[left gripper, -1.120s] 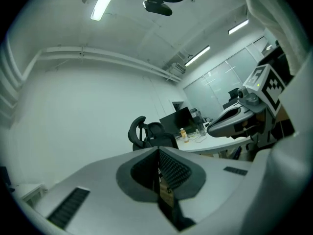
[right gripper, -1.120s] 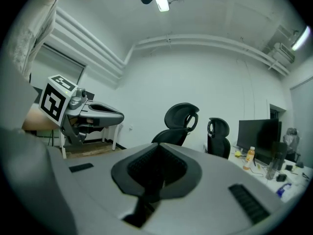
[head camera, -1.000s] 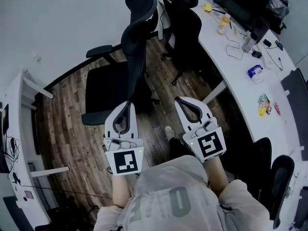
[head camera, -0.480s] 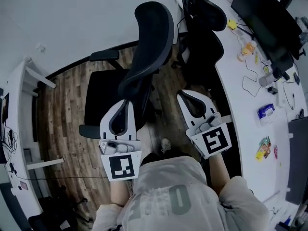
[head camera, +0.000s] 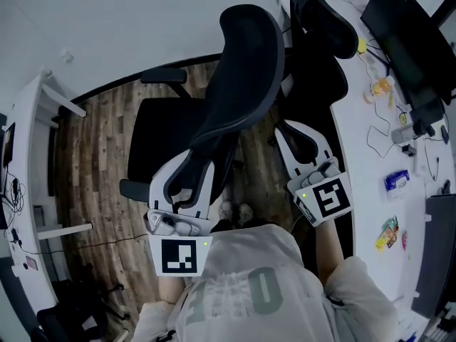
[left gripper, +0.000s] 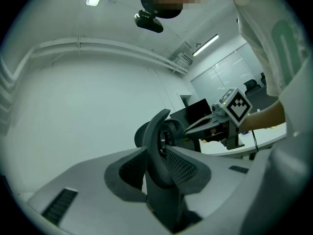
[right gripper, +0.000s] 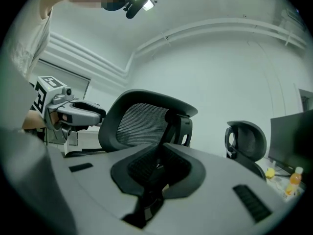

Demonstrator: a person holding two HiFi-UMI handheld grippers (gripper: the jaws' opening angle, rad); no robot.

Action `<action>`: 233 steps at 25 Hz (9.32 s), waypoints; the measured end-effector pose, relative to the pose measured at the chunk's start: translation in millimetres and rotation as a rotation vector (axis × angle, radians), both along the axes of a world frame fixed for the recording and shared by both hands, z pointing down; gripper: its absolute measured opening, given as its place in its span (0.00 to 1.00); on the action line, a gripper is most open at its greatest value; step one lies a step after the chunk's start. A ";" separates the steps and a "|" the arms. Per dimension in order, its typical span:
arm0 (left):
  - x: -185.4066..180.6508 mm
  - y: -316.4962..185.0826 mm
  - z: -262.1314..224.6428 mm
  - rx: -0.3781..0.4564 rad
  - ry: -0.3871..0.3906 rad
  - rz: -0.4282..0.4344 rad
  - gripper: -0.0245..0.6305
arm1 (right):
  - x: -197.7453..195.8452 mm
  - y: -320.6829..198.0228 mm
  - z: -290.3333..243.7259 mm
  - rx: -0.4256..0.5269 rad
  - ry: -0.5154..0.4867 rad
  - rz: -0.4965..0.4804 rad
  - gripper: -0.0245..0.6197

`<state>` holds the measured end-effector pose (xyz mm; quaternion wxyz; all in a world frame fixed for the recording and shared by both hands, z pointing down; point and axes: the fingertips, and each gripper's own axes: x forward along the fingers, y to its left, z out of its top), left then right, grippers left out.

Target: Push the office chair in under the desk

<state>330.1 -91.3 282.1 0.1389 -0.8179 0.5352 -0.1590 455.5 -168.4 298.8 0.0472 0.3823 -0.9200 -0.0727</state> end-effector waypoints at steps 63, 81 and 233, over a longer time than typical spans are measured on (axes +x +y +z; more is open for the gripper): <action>-68.0 -71.2 1.1 -0.008 0.059 -0.195 0.29 | -102.6 -122.1 1.3 -0.080 -0.007 -0.134 0.47; -214.3 -90.3 2.5 -0.052 0.086 -0.226 0.33 | -260.9 -153.1 3.2 -0.098 0.023 -0.060 0.38; -1117.9 83.1 169.1 -0.253 0.193 -1.137 0.26 | -1222.7 -114.1 25.7 -0.203 0.024 -0.495 0.37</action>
